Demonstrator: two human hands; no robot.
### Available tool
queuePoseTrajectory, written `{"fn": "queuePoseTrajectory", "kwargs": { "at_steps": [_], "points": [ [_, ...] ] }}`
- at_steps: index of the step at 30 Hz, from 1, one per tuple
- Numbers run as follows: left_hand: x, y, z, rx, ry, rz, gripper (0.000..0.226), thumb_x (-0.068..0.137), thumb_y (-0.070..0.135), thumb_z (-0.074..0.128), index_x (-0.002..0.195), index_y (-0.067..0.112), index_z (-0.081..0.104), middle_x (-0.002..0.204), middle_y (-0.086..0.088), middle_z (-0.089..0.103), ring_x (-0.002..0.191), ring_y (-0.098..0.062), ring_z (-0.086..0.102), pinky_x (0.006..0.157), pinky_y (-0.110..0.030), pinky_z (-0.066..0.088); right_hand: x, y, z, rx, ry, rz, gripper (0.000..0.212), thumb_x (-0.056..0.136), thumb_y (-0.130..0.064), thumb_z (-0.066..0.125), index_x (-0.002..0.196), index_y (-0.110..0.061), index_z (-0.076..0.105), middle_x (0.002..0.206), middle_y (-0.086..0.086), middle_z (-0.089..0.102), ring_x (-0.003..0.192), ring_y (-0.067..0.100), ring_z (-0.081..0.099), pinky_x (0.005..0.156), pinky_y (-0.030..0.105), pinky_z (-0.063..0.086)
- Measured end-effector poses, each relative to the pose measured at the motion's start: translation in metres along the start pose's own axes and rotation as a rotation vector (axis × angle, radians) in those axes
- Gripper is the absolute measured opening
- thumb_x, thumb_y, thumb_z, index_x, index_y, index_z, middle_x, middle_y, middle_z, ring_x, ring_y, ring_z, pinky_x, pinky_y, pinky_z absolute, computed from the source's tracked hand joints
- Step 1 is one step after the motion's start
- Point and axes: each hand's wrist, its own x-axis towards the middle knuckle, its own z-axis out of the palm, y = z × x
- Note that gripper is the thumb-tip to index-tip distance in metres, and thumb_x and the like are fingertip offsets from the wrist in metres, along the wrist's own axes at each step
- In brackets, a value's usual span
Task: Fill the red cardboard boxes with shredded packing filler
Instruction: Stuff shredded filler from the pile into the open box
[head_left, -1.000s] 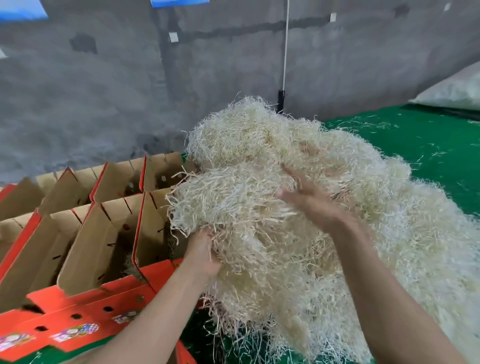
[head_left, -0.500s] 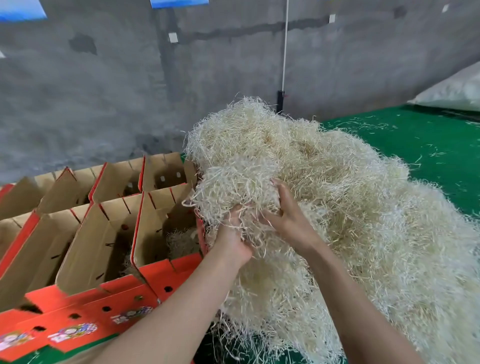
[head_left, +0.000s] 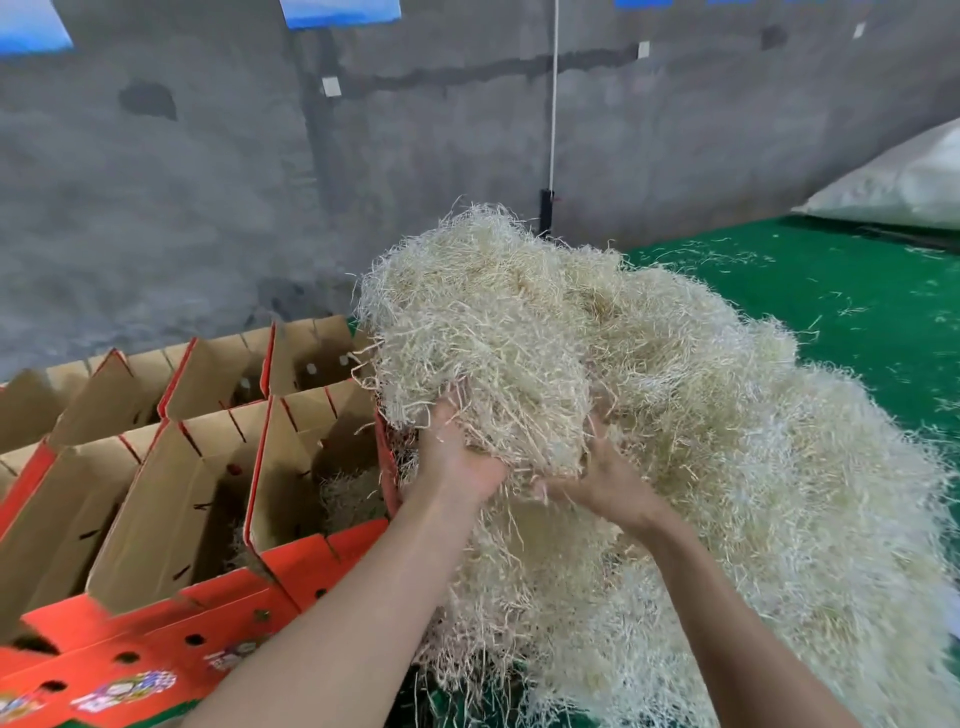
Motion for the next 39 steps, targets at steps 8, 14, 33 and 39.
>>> {"fn": "queuePoseTrajectory", "kwargs": {
  "at_steps": [8, 14, 33, 39],
  "points": [
    [-0.016, 0.006, 0.003, -0.062, -0.235, 0.108, 0.043, 0.09, 0.033, 0.046, 0.064, 0.009, 0.07, 0.063, -0.009, 0.068, 0.062, -0.022, 0.066, 0.062, -0.035, 0.054, 0.024, 0.018, -0.02, -0.803, 0.344, 0.054, 0.058, 0.081, -0.032, 0.068, 0.13, -0.017, 0.04, 0.092, 0.002, 0.062, 0.077, 0.01, 0.056, 0.095, 0.037, 0.043],
    [-0.011, 0.02, -0.007, 0.013, -0.054, 0.184, 0.02, 0.093, 0.019, 0.045, 0.093, 0.006, 0.06, 0.097, -0.016, 0.064, 0.089, -0.03, 0.061, 0.076, -0.043, 0.05, 0.021, 0.045, -0.053, -0.996, 0.142, 0.162, 0.088, 0.078, -0.032, 0.068, 0.145, -0.019, 0.013, 0.131, 0.005, 0.051, 0.127, 0.029, 0.042, 0.113, 0.056, 0.01],
    [-0.029, 0.02, -0.021, 0.867, -0.02, 0.166, 0.032, 0.093, 0.024, 0.047, 0.112, 0.008, 0.067, 0.116, -0.022, 0.062, 0.108, -0.031, 0.06, 0.093, -0.033, 0.048, 0.04, 0.017, -0.021, -0.302, 0.333, -0.085, 0.016, 0.086, -0.002, 0.058, 0.097, -0.014, 0.062, 0.093, 0.005, 0.059, 0.097, 0.028, 0.06, 0.097, 0.045, 0.04],
    [-0.024, 0.011, 0.01, 2.328, -0.323, 0.246, 0.062, 0.08, 0.013, 0.066, 0.135, 0.015, 0.038, 0.128, -0.013, 0.051, 0.101, -0.021, 0.059, 0.085, -0.036, 0.049, 0.04, -0.011, -0.018, -0.804, 0.477, -0.323, 0.042, 0.076, -0.011, 0.069, 0.115, -0.025, 0.059, 0.069, -0.015, 0.061, 0.092, 0.013, 0.062, 0.115, 0.043, 0.009]
  ]
}}
